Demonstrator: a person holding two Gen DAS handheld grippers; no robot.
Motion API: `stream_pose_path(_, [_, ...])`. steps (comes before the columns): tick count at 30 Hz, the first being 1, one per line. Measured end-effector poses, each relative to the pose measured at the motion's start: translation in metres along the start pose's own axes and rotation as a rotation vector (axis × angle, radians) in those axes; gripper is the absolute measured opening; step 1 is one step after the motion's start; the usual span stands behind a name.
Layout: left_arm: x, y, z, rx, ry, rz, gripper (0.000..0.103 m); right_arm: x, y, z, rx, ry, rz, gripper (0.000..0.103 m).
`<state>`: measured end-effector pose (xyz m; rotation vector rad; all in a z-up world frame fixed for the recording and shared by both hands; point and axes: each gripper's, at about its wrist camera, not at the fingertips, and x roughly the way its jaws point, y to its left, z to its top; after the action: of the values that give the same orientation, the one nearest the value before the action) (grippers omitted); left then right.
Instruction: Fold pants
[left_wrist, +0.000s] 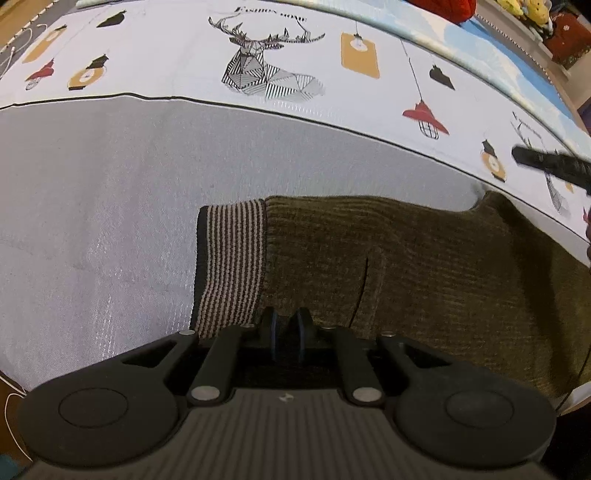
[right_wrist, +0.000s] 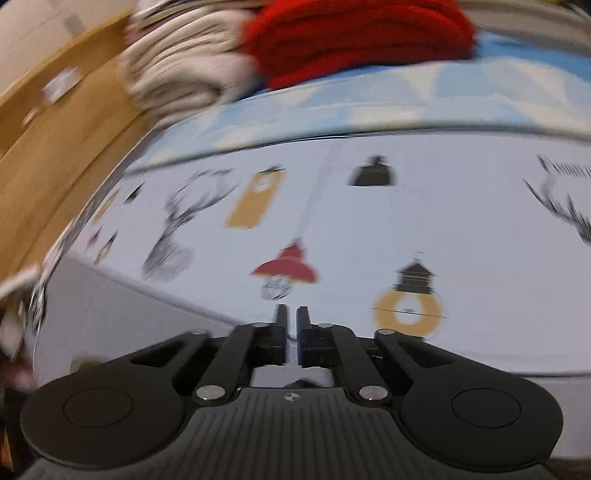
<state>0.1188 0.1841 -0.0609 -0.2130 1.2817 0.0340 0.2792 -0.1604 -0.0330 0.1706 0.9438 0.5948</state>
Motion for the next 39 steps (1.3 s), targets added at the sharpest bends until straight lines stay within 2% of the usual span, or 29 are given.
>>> stream_pose_path(1, [-0.001,-0.001,0.000,-0.002,-0.003,0.000,0.016,-0.003,0.006,-0.003,-0.046,0.014,-0.002,0.055])
stream_pose_path(2, [-0.002,-0.002,0.000,-0.001,-0.008,-0.001,0.017,-0.006,0.008,-0.005,-0.081,0.025,-0.011,0.061])
stream_pose_path(3, [-0.003,-0.003,0.000,0.001,-0.014,-0.001,0.019,-0.004,0.010,-0.009,-0.111,0.037,-0.024,0.061])
stream_pose_path(4, [-0.004,-0.003,0.000,0.004,-0.022,-0.004,0.019,0.000,0.012,-0.015,-0.143,0.064,-0.044,0.057])
stream_pose_path(5, [-0.006,-0.004,0.000,0.005,-0.036,-0.009,0.019,0.003,0.012,-0.019,-0.162,0.093,-0.057,0.048])
stream_pose_path(6, [-0.009,-0.005,0.001,0.002,-0.050,-0.013,0.019,0.008,0.011,-0.024,-0.175,0.126,-0.052,0.012])
stream_pose_path(7, [-0.012,-0.006,0.002,-0.003,-0.068,-0.020,0.019,0.013,0.009,-0.027,-0.182,0.161,-0.041,0.003])
stream_pose_path(10, [-0.023,-0.006,0.006,-0.024,-0.148,-0.054,0.019,0.018,0.013,-0.031,-0.241,0.134,-0.101,0.002])
stream_pose_path(13, [-0.030,-0.007,0.009,-0.024,-0.197,-0.080,0.019,0.020,0.012,-0.026,-0.203,0.087,-0.146,0.000])
stream_pose_path(14, [-0.027,-0.009,0.010,-0.014,-0.189,-0.076,0.019,0.023,0.013,-0.027,-0.215,0.082,-0.176,0.000])
stream_pose_path(15, [-0.017,-0.009,0.008,0.015,-0.144,-0.032,0.019,0.026,0.014,-0.028,-0.235,0.074,-0.231,0.000])
stream_pose_path(16, [-0.001,-0.006,0.005,0.035,-0.061,0.052,0.008,0.029,0.011,-0.029,-0.235,0.072,-0.276,0.000])
stream_pose_path(17, [0.017,-0.001,0.000,0.042,0.026,0.122,0.002,0.031,0.007,-0.028,-0.215,0.070,-0.297,0.000])
stream_pose_path(20, [0.013,0.000,-0.001,0.053,0.009,0.103,0.002,0.025,-0.007,-0.023,-0.135,0.043,-0.312,0.000])
stream_pose_path(23, [0.001,0.006,0.001,0.002,-0.050,0.056,0.007,0.003,-0.009,-0.011,-0.096,-0.037,-0.290,0.008])
stream_pose_path(24, [-0.004,0.004,0.003,0.000,-0.086,0.046,0.008,-0.007,-0.009,-0.007,-0.078,-0.066,-0.283,0.023])
stream_pose_path(25, [-0.010,0.001,0.006,0.001,-0.121,0.032,0.008,-0.018,-0.009,-0.004,-0.061,-0.095,-0.276,0.043])
stream_pose_path(27, [-0.018,-0.006,0.008,0.002,-0.172,-0.026,0.009,-0.046,-0.009,-0.001,-0.025,-0.175,-0.257,0.055])
stream_pose_path(29, [-0.022,-0.014,0.009,0.004,-0.194,-0.079,0.011,-0.074,-0.013,0.000,0.007,-0.248,-0.250,0.055])
stream_pose_path(30, [-0.020,-0.017,0.010,0.009,-0.193,-0.076,0.013,-0.088,-0.016,-0.002,0.034,-0.279,-0.252,0.055])
stream_pose_path(32, [-0.006,-0.020,0.011,0.026,-0.137,0.000,0.019,-0.117,-0.027,-0.007,0.110,-0.344,-0.257,0.055])
stream_pose_path(33, [0.010,-0.020,0.010,0.035,-0.062,0.077,0.018,-0.131,-0.033,-0.010,0.148,-0.372,-0.262,0.055])
stream_pose_path(34, [0.019,-0.018,0.008,0.036,-0.016,0.113,0.021,-0.148,-0.040,-0.016,0.195,-0.404,-0.274,0.055])
stream_pose_path(36, [0.017,-0.022,0.008,0.036,-0.027,0.129,0.023,-0.177,-0.056,-0.027,0.268,-0.449,-0.310,0.055])
stream_pose_path(38, [0.006,-0.032,0.009,0.052,-0.069,0.130,0.033,-0.206,-0.072,-0.043,0.318,-0.485,-0.342,0.055])
stream_pose_path(39, [-0.001,-0.039,0.008,0.064,-0.103,0.122,0.044,-0.222,-0.081,-0.053,0.332,-0.500,-0.368,0.055])
